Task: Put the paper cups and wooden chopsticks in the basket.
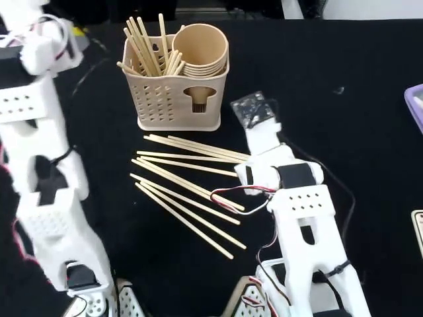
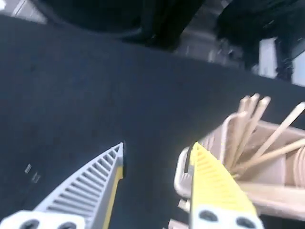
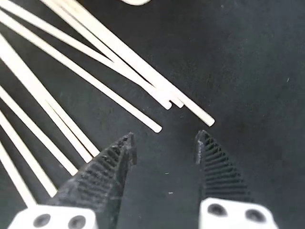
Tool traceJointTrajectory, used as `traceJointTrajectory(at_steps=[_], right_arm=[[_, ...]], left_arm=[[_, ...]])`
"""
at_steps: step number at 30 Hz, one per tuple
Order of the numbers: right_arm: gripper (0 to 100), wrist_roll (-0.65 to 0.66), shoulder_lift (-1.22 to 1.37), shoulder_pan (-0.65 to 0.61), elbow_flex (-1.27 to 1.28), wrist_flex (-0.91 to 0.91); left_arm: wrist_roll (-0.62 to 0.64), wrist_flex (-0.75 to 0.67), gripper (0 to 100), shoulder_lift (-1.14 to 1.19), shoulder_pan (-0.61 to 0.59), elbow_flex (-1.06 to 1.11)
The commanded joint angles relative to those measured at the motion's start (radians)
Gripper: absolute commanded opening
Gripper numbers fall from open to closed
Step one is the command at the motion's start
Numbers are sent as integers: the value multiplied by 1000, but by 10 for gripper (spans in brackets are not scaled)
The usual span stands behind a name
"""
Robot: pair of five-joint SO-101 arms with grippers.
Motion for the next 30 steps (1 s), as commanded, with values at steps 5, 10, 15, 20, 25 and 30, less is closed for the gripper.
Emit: traceJointTrajectory(at_steps=[5, 10, 15, 20, 25, 30], right_arm=[[208, 308, -2, 18, 104, -26], [208, 365, 5, 54, 194, -155], [209, 480, 7, 132, 231, -249], [210, 463, 8, 204, 199, -279], [259, 295, 30, 199, 176, -281], [269, 238, 200, 133, 81, -276]], left_arm=[[-75, -112, 223, -431, -73, 799], [-64, -397, 223, -537, -114, 1328], [-51, -603, 223, -589, -113, 1630], [46, -677, 223, -592, -110, 1735], [64, -683, 223, -592, -110, 1776], [63, -683, 223, -592, -110, 1813]])
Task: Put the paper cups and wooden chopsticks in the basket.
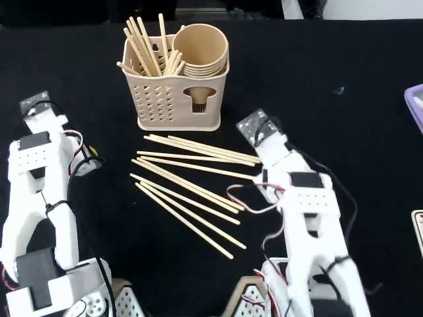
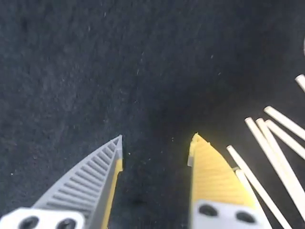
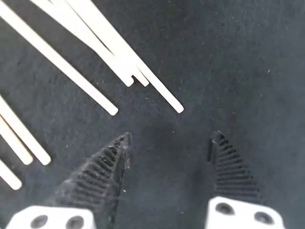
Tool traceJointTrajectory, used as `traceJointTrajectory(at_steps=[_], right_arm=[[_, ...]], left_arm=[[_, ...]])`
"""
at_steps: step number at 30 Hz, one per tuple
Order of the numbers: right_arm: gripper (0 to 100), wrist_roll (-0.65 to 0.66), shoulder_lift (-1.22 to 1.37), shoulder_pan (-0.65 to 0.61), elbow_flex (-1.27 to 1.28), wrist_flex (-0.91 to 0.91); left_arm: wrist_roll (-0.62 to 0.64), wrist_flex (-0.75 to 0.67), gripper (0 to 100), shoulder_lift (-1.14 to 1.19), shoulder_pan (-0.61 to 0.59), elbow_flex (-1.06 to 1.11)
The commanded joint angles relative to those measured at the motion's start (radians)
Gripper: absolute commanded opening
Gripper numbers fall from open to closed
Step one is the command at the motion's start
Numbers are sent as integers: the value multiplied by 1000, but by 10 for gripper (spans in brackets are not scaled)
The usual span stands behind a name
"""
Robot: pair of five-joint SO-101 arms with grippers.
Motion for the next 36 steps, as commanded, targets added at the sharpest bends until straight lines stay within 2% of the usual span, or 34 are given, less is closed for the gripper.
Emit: traceJointTrajectory(at_steps=[1, 8, 17, 19, 22, 26, 36], right_arm=[[270, -3, 134, -60, -128, -17], [270, 203, 398, -58, -315, -23], [267, 381, 529, -48, -355, -25], [236, 416, 535, -48, -354, -25], [134, 470, 533, -48, -346, -14], [17, 496, 532, -31, -349, 84], [11, 499, 338, 48, -298, 374]], left_arm=[[9, -9, 223, -38, -1, 7], [9, -9, 223, -38, -1, 38], [9, -11, 223, -38, -1, 38], [9, -11, 223, -38, -1, 38], [9, -11, 223, -38, -1, 38], [9, -11, 223, -38, -2, 38], [9, -66, 223, -40, -2, 68]])
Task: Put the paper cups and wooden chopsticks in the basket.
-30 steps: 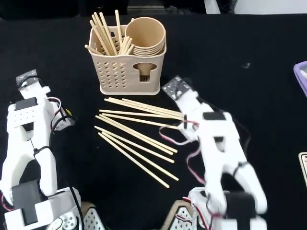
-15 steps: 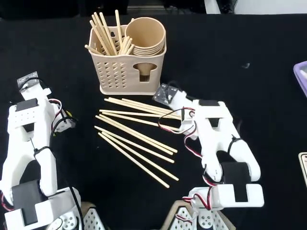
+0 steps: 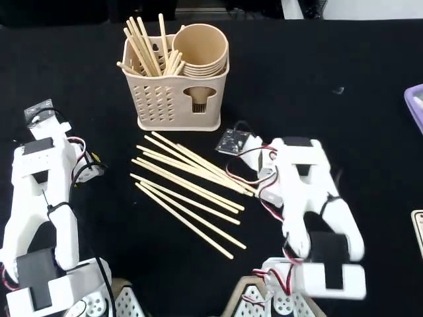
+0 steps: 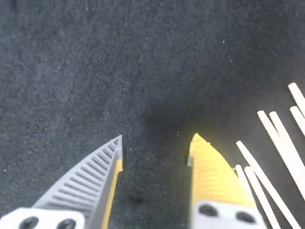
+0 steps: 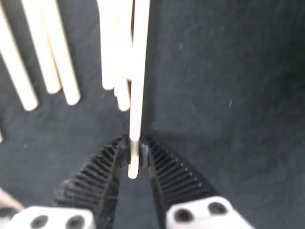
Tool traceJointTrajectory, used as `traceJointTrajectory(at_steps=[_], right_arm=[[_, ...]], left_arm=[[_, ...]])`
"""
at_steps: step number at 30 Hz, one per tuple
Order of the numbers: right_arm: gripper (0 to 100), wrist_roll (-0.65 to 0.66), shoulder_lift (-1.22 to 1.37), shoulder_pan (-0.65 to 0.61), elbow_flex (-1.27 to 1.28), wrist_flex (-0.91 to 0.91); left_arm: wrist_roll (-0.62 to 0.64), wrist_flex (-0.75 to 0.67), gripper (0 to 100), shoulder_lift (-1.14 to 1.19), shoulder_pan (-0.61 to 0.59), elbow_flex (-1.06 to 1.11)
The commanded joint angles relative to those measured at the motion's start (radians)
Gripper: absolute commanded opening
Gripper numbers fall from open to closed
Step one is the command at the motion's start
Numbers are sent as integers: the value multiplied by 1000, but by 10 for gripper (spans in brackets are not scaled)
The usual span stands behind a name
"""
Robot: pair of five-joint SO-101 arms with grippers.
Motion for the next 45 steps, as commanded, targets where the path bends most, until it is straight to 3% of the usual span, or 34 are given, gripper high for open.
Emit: traceJointTrajectory(at_steps=[1, 5, 11, 19, 24, 31, 35, 38, 45], right_arm=[[11, 14, -136, 55, 13, 84], [33, 8, -208, 94, 16, 92], [244, -74, -217, -57, 16, 127], [230, -292, -186, -290, 91, -160], [230, -353, -143, -347, 134, -307], [219, -334, -35, -342, 137, -327], [87, -308, -47, -298, 128, -288], [8, -305, -110, -224, 116, -222], [11, -267, -305, 3, 137, -74]], left_arm=[[6, -15, 223, -40, -2, -5], [6, -15, 223, -43, -2, -5], [6, -11, 223, -44, -2, -5], [6, -9, 223, -46, -5, -5], [6, -9, 223, -46, -7, -5], [6, -9, 223, -48, -7, -5], [6, -9, 223, -48, -8, -5], [6, -9, 223, -48, -7, -5], [8, -14, 223, -43, -4, -5]])
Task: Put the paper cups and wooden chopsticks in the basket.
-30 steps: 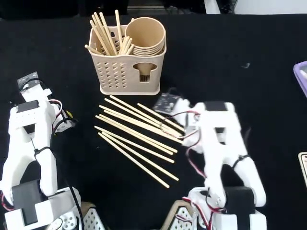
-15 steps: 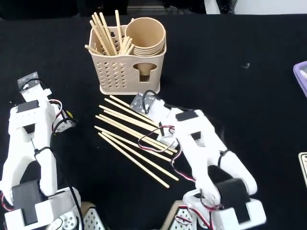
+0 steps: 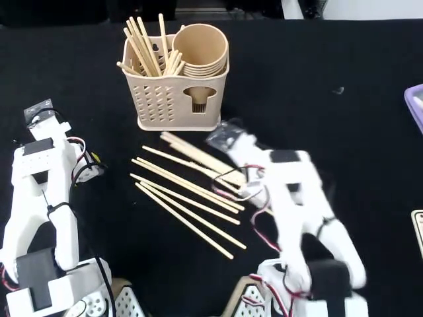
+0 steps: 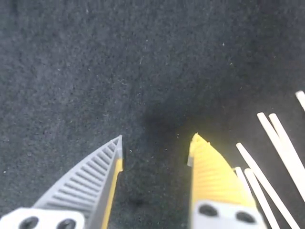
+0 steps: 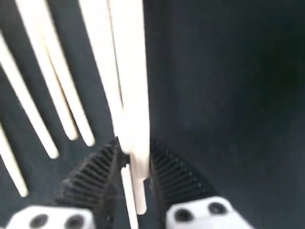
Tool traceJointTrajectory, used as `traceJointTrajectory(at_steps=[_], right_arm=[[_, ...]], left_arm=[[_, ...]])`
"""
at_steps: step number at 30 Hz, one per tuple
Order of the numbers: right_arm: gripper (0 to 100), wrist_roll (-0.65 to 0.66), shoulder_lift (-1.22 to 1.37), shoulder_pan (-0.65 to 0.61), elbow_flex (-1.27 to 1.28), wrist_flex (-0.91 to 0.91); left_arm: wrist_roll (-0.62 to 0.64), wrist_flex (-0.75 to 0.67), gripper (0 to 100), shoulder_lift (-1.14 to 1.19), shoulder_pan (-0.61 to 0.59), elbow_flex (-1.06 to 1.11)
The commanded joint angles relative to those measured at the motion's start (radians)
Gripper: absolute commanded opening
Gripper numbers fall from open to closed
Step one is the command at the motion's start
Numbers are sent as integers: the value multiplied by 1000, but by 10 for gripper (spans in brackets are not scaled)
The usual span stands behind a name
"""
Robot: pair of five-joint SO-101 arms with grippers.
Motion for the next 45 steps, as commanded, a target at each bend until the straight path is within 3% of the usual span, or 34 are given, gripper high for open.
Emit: traceJointTrajectory(at_steps=[1, 7, 10, 12, 15, 20, 24, 36, 42, 45], right_arm=[[11, 80, -113, 129, 12, 46], [11, 288, -140, 265, 94, 41], [32, 308, -147, 290, 96, 41], [101, 307, -148, 284, 91, 49], [179, 236, -148, 222, 64, 57], [180, -20, -122, 11, 30, -29], [180, -117, -24, -89, 22, -192], [182, -112, 323, -52, -206, -236], [181, -112, 361, -55, -203, -233], [180, -44, 358, -54, -202, -176]], left_arm=[[3, -8, 223, -43, -4, -5], [3, -3, 223, -43, -2, -5], [3, -3, 223, -44, -2, -5], [3, -3, 223, -46, -2, -5], [3, -3, 223, -46, -2, -5], [3, -3, 223, -46, -2, -5], [3, -3, 223, -48, -7, -5], [3, -2, 223, -48, -5, -4], [3, -2, 223, -48, -5, -4], [3, -2, 223, -48, -5, -4]])
